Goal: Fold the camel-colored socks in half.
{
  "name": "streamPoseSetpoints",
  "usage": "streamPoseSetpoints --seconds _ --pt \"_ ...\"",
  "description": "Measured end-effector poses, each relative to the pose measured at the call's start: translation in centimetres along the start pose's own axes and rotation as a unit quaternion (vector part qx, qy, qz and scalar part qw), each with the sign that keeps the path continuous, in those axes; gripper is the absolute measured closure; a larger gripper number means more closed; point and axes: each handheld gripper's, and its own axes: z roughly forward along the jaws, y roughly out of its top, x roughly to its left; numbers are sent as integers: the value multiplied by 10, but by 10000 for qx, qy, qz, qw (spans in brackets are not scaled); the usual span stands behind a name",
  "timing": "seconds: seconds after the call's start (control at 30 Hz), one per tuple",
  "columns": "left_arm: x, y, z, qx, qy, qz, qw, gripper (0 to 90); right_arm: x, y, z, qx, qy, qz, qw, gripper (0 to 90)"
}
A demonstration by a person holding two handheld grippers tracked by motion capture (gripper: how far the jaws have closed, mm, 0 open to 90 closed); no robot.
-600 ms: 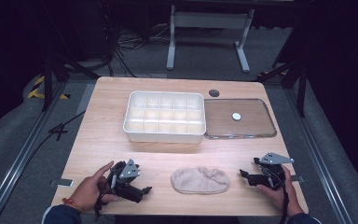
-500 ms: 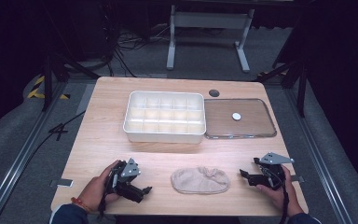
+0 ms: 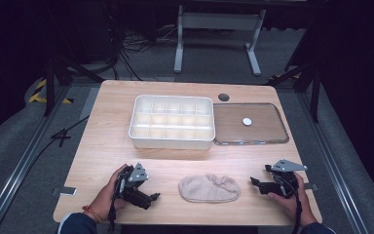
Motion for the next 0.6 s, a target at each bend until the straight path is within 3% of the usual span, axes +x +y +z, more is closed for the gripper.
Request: streamPoseSetpoints --seconds 0.07,0.13,0.3,0.6 --pt "0 0 0 7 -1 9 10000 0 0 1 -1 18 14 0 10000 237" --pt "0 -2 -3 44 -40 87 9999 1 -1 1 -3 -101 352 110 9993 285" --pt "-4 -4 -4 -2 11 8 10000 0 13 13 -17 -498 499 -70 9975 408" --pt "-3 -4 -4 3 22 21 10000 0 59 38 -17 -714 1054 -408 9910 540"
